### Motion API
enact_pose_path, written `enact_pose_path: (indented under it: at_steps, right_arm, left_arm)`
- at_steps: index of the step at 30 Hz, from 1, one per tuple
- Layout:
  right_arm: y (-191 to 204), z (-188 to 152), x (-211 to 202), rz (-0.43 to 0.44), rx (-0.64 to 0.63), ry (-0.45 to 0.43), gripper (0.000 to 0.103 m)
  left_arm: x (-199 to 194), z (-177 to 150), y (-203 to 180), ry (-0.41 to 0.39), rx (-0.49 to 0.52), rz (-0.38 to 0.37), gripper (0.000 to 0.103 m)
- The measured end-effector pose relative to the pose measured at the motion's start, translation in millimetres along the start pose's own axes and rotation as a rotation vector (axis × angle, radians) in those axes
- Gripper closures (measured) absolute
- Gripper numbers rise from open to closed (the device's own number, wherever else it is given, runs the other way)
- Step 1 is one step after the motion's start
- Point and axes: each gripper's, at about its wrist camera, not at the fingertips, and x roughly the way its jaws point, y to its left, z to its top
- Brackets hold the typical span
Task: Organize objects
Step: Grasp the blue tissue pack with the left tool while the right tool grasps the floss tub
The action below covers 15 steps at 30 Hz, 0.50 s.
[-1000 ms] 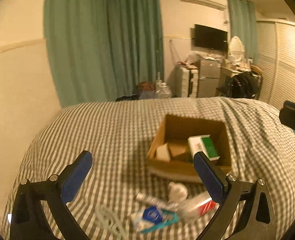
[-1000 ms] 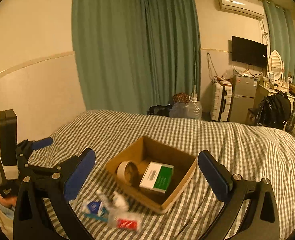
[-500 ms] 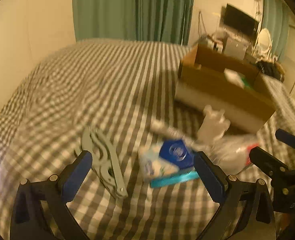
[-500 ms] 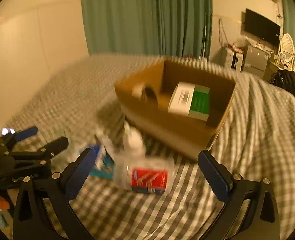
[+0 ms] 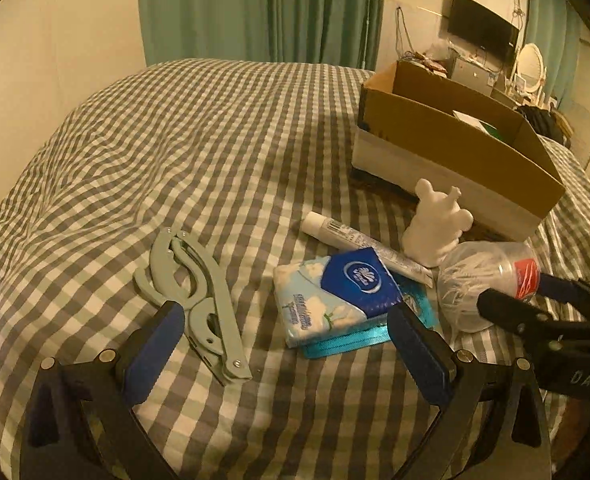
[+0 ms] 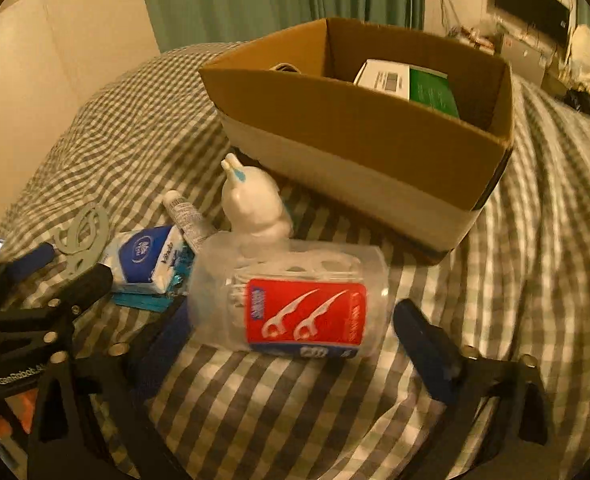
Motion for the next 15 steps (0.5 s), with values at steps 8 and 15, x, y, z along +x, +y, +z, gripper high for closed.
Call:
enact_pose_path:
  at_steps: [8, 15]
  right_arm:
    - [-17.1, -2.4, -25.9, -0.004, 0.015, -0.031, 0.015]
    - [-27.4, -4.1, -36.5, -0.035, 0.026, -0.055, 0.015]
  left_arm:
    - [12.1, 8.1, -20.7, 0.036, 0.028, -0.039, 0.0]
    - [46.7, 12.1, -22.6, 0.111, 0.005, -0.022, 0.0]
